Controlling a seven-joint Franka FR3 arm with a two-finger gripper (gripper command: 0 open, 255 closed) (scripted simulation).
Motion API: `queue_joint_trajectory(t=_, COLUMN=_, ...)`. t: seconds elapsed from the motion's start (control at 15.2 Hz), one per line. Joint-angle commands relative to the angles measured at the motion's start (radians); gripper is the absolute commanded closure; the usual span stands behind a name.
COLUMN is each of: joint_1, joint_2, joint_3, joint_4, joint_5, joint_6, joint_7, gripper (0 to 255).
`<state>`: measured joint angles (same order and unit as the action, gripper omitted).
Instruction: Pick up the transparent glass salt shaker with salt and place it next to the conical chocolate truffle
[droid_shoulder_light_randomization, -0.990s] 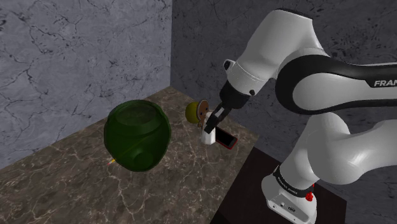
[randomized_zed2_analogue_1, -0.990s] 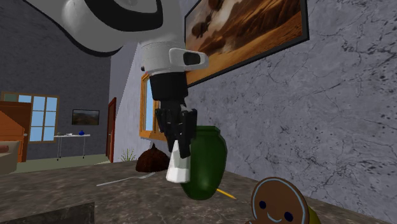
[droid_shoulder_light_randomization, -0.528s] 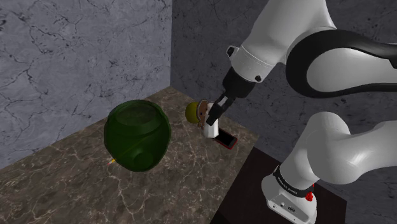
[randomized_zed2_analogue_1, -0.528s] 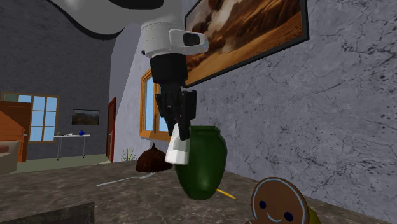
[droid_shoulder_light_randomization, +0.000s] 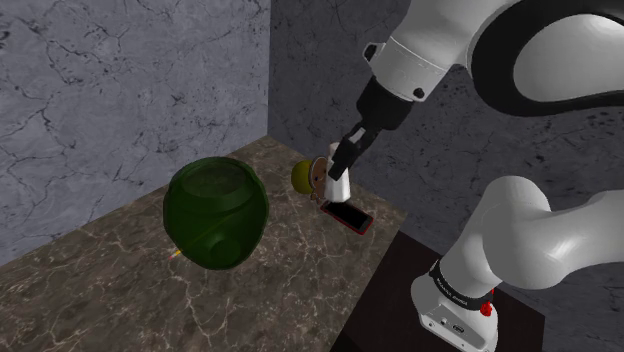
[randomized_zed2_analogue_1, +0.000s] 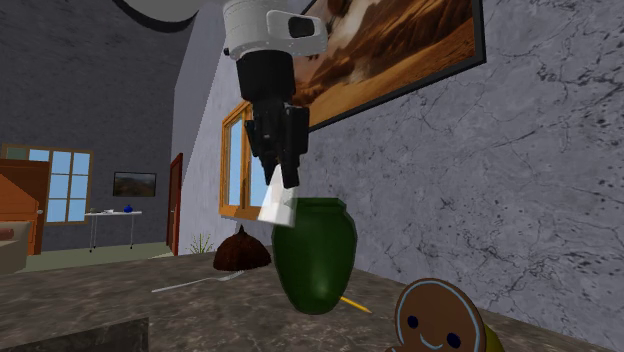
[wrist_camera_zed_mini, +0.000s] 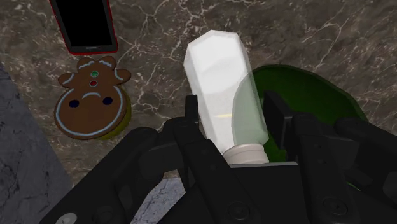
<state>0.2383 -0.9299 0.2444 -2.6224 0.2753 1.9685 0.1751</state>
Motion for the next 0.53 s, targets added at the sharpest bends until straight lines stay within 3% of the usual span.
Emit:
queue_joint_trajectory(t=0.0, joint_1=-0.003, joint_2=0.001, joint_3=-0.005, joint_4=0.027, joint_5=-0.006, joint_6=-0.025, joint_7=0.002, gripper=255)
queue_joint_trajectory(t=0.13, joint_1=-0.005, joint_2=0.005, joint_3=-0.009, joint_4=0.052, joint_5=-0.01, joint_6=-0.047, joint_7=0.004, gripper=255)
queue_joint_trajectory(t=0.46, joint_1=0.014, joint_2=0.104, joint_3=0.119, joint_4=0.127, joint_5=0.038, joint_6=0.0, joint_7=0.119, gripper=255)
